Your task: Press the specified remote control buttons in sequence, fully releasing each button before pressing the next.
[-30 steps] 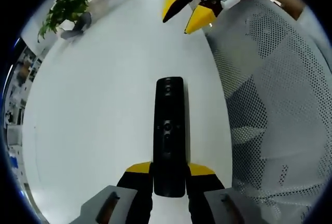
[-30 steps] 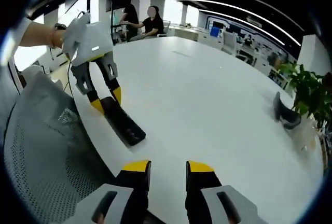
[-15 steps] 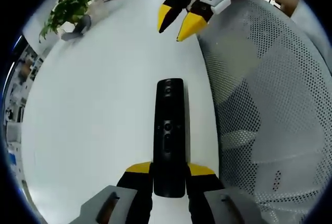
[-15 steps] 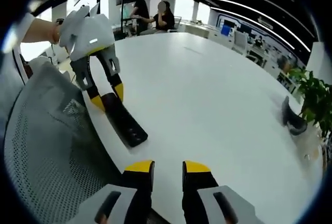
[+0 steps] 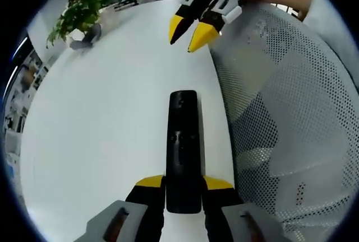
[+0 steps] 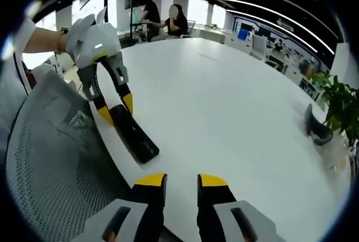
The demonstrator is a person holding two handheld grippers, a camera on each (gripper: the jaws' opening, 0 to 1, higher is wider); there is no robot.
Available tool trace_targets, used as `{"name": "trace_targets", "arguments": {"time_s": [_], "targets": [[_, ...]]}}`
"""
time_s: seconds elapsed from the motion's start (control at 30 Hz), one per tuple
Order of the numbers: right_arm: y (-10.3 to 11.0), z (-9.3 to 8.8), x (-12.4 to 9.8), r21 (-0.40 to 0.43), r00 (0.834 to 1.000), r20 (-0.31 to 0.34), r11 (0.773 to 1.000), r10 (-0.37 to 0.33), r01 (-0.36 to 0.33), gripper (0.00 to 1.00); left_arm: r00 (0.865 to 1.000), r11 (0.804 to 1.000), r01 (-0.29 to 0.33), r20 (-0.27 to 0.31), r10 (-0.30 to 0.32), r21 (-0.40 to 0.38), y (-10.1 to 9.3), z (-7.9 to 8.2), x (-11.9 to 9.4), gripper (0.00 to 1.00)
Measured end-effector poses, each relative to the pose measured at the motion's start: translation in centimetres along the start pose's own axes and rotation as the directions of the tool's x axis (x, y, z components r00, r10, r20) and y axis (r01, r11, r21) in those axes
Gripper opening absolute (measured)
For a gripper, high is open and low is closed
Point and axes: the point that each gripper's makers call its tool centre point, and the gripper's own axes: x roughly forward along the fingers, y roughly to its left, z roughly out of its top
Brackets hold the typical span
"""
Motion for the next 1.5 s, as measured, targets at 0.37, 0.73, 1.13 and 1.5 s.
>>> {"name": "trace_targets", "arguments": {"time_s": [0.37, 0.73, 1.13, 1.5], "targets": [[1.7, 0.6, 0.1, -0.035, 0.996, 0.017, 0.996, 0.086, -0.085, 0.16, 1.000, 1.000, -0.013, 0.008, 0.014, -0.007, -0.1, 0.3, 0.1, 0.24], [4.8, 1.4, 0.5, -0.149, 0.968, -0.031, 0.957, 0.247, -0.249, 0.05, 1.000, 0.999, -0.013, -0.021, 0.012, -0.035, -0.2, 0.3, 0.1, 0.24], [5.5, 1.5, 4.4, -0.295, 0.932, -0.177, 0.887, 0.315, -0.356, 0.00, 1.000, 1.000, -0.007, 0.004, 0.007, -0.025, -0.2, 0.4, 0.1, 0.24], [5.6, 0.9, 5.3, -0.435, 0.913, -0.298, 0.811, 0.280, -0.391, 0.00, 1.000, 0.999, -0.009, 0.008, 0.010, -0.032, 0.0, 0.3, 0.3, 0.24]]}}
